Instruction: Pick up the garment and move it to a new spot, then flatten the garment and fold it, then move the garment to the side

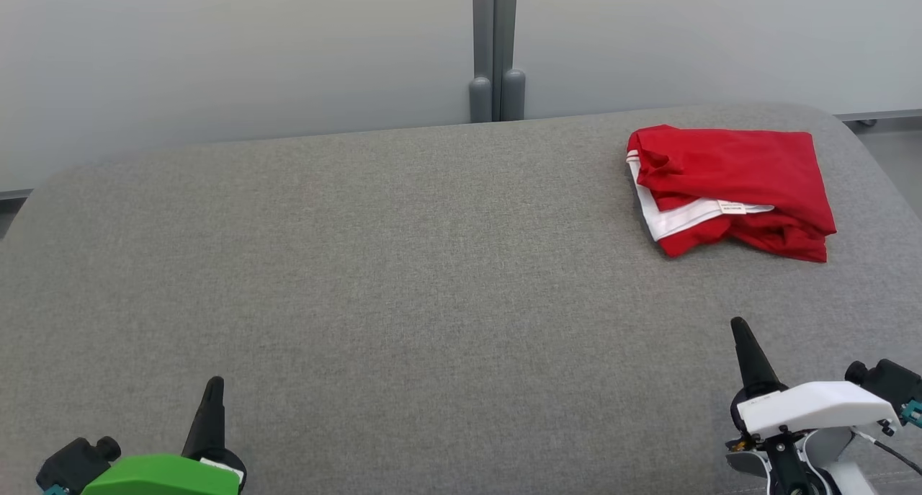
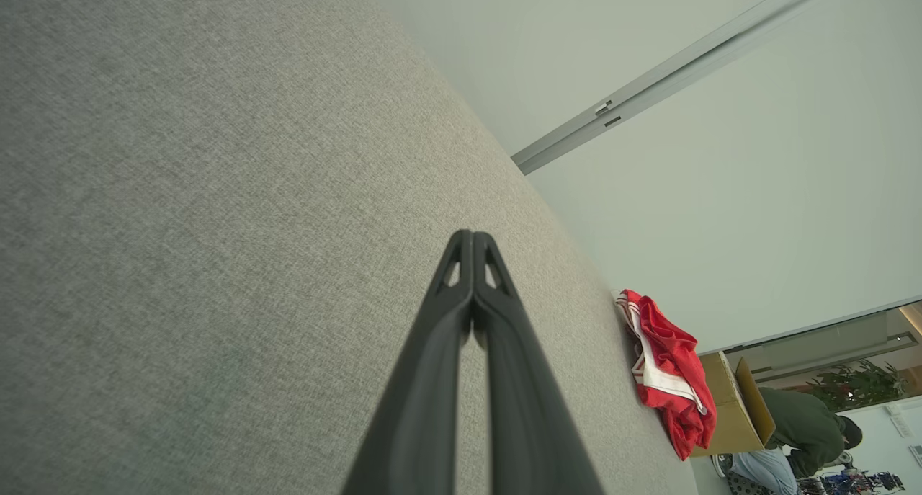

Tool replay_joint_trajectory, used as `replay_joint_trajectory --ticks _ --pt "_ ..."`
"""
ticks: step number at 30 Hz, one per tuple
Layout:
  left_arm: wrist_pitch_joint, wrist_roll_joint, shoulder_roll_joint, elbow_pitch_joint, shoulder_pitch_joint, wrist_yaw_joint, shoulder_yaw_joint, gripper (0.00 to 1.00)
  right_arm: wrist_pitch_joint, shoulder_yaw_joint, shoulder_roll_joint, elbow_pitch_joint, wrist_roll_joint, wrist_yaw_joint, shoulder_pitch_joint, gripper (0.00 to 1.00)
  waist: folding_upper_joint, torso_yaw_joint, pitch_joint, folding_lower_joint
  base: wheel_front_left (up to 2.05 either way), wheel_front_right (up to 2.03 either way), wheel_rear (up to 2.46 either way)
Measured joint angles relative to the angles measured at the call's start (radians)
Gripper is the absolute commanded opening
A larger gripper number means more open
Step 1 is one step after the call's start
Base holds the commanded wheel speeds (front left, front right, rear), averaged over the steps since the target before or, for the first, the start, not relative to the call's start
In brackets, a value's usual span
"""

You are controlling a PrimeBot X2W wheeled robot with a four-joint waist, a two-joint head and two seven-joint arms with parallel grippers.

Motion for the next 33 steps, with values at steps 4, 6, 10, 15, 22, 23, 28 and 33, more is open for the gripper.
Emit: replay_joint_trajectory --ticks 4,6,10,15,22,23,28,33 --pt "0.012 -0.057 0.001 0.015 -0.019 -0.016 0.009 0.00 0.016 -0.019 -0.005 0.009 0.065 0.015 -0.017 0.00 0.0000 0.002 0.004 0.0000 0.00 0.00 0.00" --pt "0.013 -0.073 0.001 0.020 -0.022 -0.017 0.012 0.00 0.017 -0.022 -0.005 0.010 0.077 0.016 -0.018 0.00 0.0000 0.003 0.005 0.0000 0.00 0.00 0.00" --pt "0.022 -0.113 0.002 0.029 -0.029 -0.026 0.022 0.00 0.030 -0.031 -0.006 0.017 0.131 0.026 -0.023 0.00 0.0000 0.004 0.008 0.0000 0.00 0.00 0.00" --pt "0.040 -0.171 0.003 0.038 -0.047 -0.036 0.027 0.00 0.040 -0.049 -0.009 0.025 0.195 0.040 -0.040 0.00 0.0000 0.006 0.012 0.0000 0.00 0.00 0.00" --pt "0.056 -0.251 0.004 0.061 -0.063 -0.053 0.035 0.00 0.062 -0.069 -0.010 0.039 0.290 0.057 -0.057 0.00 0.0000 0.009 0.018 0.0000 0.00 0.00 0.00" --pt "0.056 -0.268 0.005 0.062 -0.066 -0.057 0.037 0.00 0.065 -0.073 -0.010 0.041 0.303 0.058 -0.059 0.00 0.0000 0.010 0.019 0.0000 0.00 0.00 0.00" --pt "0.066 -0.324 0.005 0.072 -0.087 -0.070 0.051 0.00 0.075 -0.089 -0.012 0.050 0.369 0.067 -0.065 0.00 0.0000 0.012 0.023 0.0000 0.00 0.00 0.00" --pt "0.083 -0.376 0.006 0.089 -0.101 -0.080 0.058 0.00 0.088 -0.103 -0.013 0.058 0.433 0.081 -0.080 0.00 0.0000 0.014 0.027 0.0000 0.00 0.00 0.00"
